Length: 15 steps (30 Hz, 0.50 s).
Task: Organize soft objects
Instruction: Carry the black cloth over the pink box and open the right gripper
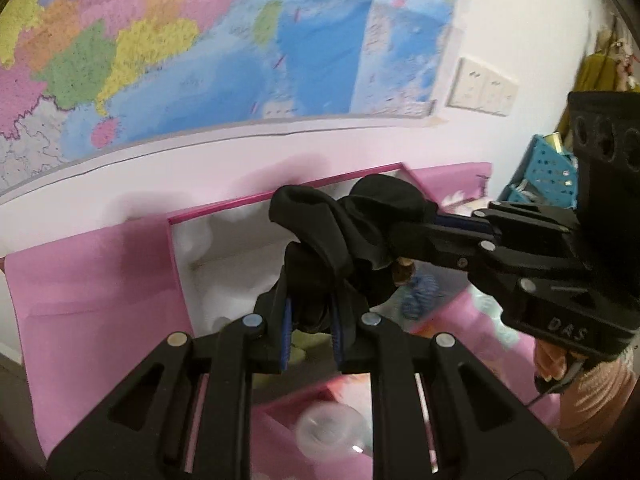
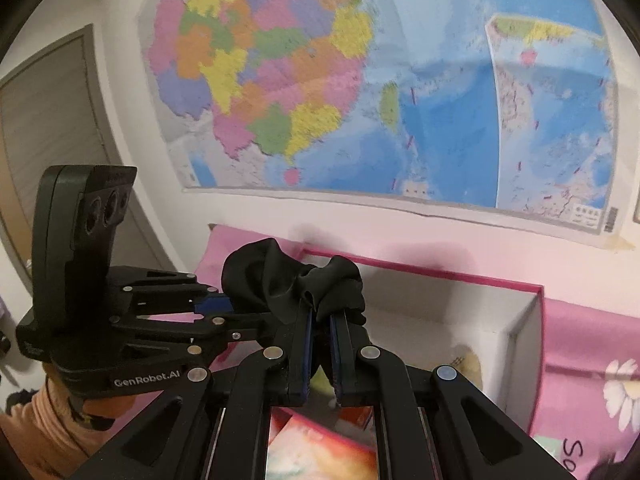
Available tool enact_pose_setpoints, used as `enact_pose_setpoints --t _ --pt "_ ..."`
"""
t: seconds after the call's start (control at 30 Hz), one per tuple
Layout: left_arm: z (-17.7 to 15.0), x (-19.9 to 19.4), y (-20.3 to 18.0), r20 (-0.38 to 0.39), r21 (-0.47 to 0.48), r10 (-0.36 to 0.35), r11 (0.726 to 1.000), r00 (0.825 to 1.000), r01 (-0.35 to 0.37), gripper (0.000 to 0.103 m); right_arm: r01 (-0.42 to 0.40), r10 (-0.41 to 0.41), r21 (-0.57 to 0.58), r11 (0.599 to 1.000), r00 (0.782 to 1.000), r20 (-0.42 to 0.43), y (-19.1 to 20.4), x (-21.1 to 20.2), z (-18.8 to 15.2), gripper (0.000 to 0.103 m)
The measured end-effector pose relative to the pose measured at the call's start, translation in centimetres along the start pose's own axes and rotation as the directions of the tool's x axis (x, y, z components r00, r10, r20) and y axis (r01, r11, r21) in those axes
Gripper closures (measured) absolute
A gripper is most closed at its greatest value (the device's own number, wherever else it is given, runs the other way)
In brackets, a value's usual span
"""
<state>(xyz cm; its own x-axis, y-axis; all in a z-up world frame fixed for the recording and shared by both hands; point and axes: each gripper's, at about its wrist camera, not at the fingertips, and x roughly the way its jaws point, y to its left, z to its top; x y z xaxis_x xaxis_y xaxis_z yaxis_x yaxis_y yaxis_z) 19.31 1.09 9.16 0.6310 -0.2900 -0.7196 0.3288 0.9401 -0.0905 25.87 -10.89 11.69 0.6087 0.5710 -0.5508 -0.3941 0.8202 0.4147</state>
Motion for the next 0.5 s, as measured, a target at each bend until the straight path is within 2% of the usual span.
enact_pose_setpoints --t 0.33,0.47,0.5 --pt "0.4 4.8 2.2 -0.091 -0.044 0.069 0.996 0.994 -0.073 0.085 0.036 -0.033 0.030 0.999 0.995 -0.099 -1.3 5.5 0.0 0.091" --pt "0.3 6.1 3.0 -0.124 -0.070 0.094 0.992 0.988 -0.103 0.084 0.061 -0.048 0.078 0.995 0.986 -0.158 -2.5 7.2 -0.4 0.074" --pt "0.0 5.9 3.5 -0.125 -0.079 0.092 0.992 0.988 -0.103 0.079 0.058 -0.042 0.094 0.994 0.986 -0.161 -2.9 7.2 -0.6 0.074"
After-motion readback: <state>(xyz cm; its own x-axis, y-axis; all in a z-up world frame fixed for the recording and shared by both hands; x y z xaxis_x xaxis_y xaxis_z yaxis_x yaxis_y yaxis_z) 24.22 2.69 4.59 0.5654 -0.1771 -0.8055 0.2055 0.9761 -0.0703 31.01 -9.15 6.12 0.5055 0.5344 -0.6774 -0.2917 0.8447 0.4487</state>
